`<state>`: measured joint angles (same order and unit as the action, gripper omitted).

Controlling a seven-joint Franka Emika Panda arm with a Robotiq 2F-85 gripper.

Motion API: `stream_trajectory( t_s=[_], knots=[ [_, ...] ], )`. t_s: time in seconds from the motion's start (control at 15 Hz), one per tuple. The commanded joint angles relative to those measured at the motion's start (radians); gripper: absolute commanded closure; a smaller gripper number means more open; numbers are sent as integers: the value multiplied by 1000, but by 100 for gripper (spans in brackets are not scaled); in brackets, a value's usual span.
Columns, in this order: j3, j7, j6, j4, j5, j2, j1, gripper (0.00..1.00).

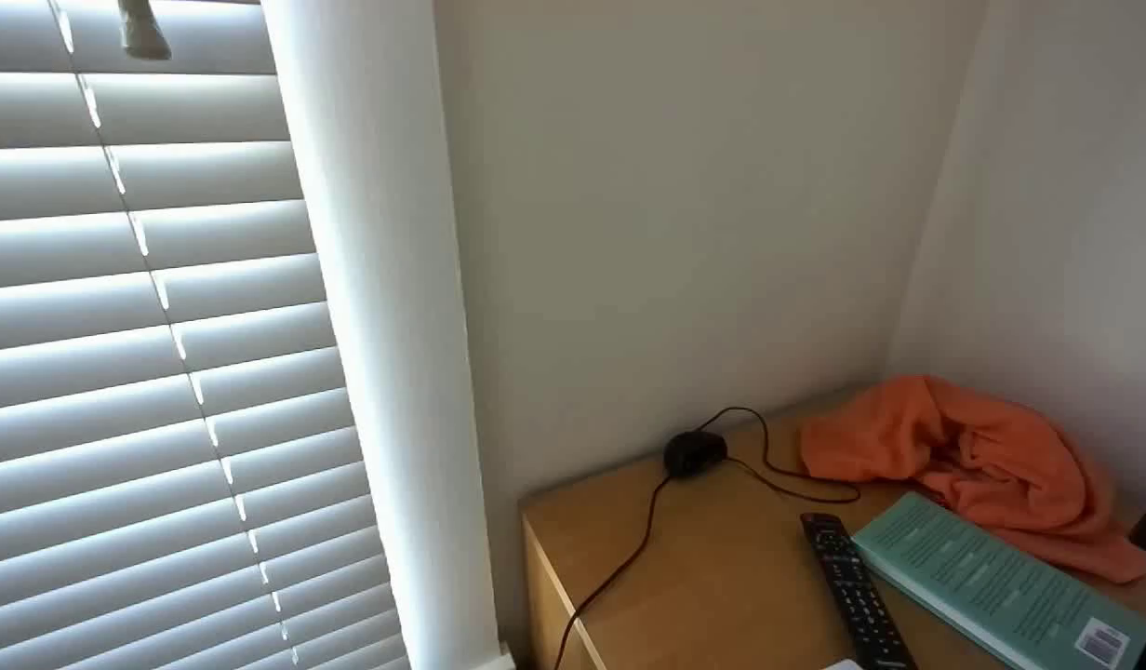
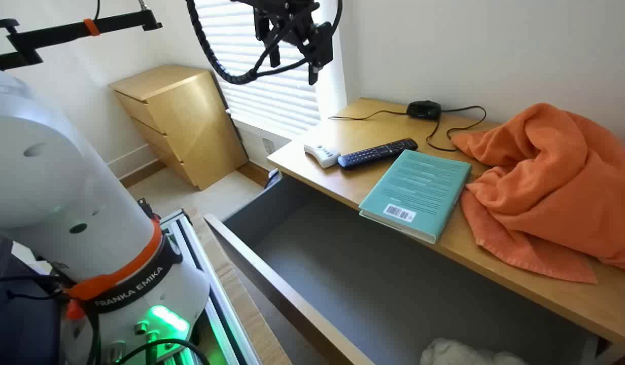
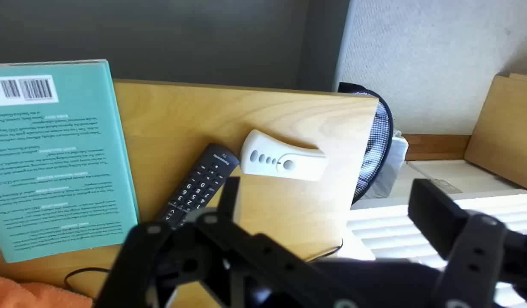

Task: Put the book into the drawer

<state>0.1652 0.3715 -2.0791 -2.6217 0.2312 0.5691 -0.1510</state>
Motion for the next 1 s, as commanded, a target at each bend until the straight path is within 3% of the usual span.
stream_trajectory(
  t_s=[0.0, 0.27, 0.93],
  knots=[
    [-18, 8, 5, 2, 11, -2, 19, 0],
    [-18, 8, 5, 2, 11, -2, 19, 0],
    [242, 252, -16, -147, 44, -65, 205, 0]
  ],
)
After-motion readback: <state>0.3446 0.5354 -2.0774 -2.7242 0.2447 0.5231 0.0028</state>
